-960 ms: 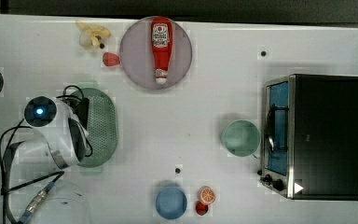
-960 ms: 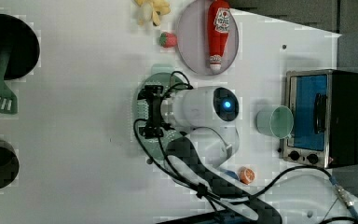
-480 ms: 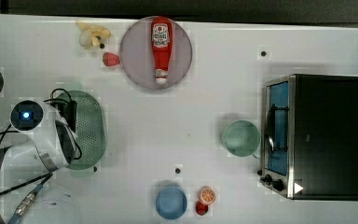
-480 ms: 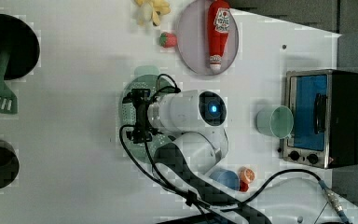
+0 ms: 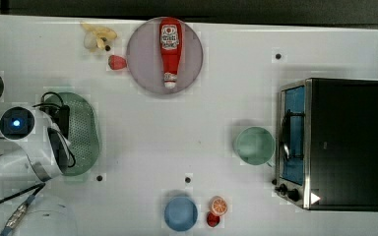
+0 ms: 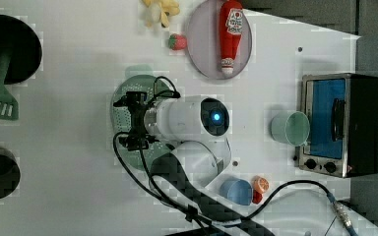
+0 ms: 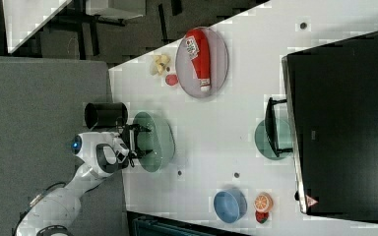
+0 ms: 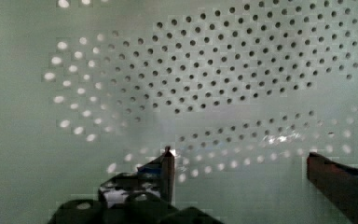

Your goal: Drag strainer right to left.

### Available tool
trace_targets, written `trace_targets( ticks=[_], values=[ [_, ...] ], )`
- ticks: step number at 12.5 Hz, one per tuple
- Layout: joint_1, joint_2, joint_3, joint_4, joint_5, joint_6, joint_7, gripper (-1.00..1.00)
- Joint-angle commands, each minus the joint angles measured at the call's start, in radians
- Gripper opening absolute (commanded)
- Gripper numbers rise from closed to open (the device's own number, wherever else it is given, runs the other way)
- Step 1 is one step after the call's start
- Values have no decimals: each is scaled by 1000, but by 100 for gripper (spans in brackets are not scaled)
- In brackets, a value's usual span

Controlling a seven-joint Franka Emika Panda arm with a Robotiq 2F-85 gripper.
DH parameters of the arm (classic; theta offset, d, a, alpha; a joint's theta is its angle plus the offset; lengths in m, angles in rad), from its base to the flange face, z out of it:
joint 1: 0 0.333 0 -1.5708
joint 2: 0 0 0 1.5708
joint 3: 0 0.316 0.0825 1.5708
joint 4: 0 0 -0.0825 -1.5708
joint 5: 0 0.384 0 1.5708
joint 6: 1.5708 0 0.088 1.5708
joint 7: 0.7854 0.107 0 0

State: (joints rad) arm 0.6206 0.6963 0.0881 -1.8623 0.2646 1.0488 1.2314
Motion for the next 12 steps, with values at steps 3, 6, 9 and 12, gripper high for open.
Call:
trace_targets(
  ticks=[3, 6, 9, 12],
  values=[
    [24, -104, -63, -19, -115, -79, -97, 100],
    [16, -263, -177, -31, -124, -220, -310, 100],
    [2, -443, -333, -29, -128, -407, -608, 100],
    [-19, -606, -514, -29, -152, -572, -873, 100]
  ],
)
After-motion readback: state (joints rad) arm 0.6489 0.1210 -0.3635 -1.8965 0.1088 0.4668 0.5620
